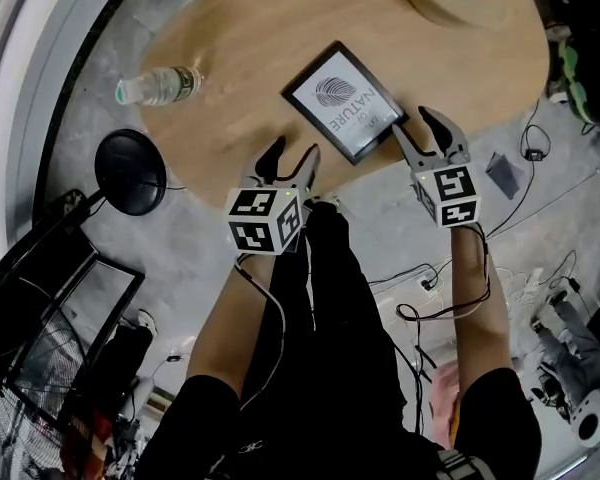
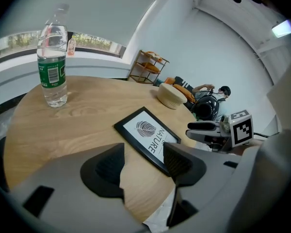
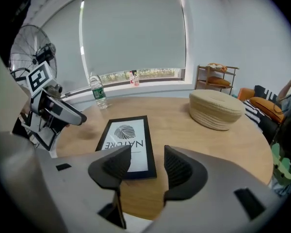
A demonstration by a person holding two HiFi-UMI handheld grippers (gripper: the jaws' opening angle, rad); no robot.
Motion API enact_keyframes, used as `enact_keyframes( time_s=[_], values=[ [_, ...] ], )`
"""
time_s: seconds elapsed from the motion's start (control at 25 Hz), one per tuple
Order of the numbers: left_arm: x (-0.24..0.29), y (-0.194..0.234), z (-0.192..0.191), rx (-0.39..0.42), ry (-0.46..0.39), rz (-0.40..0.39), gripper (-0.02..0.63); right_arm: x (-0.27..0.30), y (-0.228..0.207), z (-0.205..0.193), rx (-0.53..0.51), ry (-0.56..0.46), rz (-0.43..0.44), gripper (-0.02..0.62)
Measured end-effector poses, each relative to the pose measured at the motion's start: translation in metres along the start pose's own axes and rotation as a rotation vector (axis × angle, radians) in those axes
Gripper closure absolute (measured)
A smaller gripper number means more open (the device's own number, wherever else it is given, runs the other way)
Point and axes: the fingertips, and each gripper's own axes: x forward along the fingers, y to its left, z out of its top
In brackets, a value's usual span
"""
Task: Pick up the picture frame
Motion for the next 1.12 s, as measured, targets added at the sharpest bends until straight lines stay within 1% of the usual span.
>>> enact_keyframes(
  time_s=[0.16, 0.36, 0.56, 0.72, 0.84, 0.88, 0.92, 0.96, 1.12],
  values=[
    [0.004, 0.010, -0.010, -0.050, 0.012, -0.009, 0.354, 0.017, -0.001, -0.005, -0.052, 0.021, 0.032, 0.365],
    [0.009, 0.015, -0.016, -0.114, 0.018, -0.026, 0.354, 0.041, -0.005, -0.012, -0.093, 0.076, 0.059, 0.370],
    [0.016, 0.012, -0.019, -0.171, 0.017, -0.072, 0.354, 0.058, -0.006, -0.017, -0.111, 0.115, 0.074, 0.387],
    [0.021, 0.012, -0.020, -0.187, 0.025, -0.081, 0.354, 0.066, -0.006, -0.016, -0.099, 0.126, 0.094, 0.400],
    [0.027, 0.012, -0.021, -0.219, 0.033, -0.095, 0.354, 0.072, -0.002, -0.018, -0.113, 0.144, 0.120, 0.418],
    [0.029, 0.012, -0.022, -0.229, 0.036, -0.100, 0.354, 0.073, 0.000, -0.020, -0.107, 0.153, 0.137, 0.435],
    [0.031, 0.012, -0.022, -0.236, 0.040, -0.104, 0.354, 0.074, 0.002, -0.022, -0.092, 0.163, 0.153, 0.468],
    [0.034, 0.012, -0.023, -0.241, 0.044, -0.106, 0.354, 0.075, 0.002, -0.023, -0.075, 0.173, 0.165, 0.477],
    [0.045, 0.008, -0.024, -0.258, 0.065, -0.114, 0.355, 0.077, -0.002, -0.025, -0.032, 0.205, 0.188, 0.477]
  ],
)
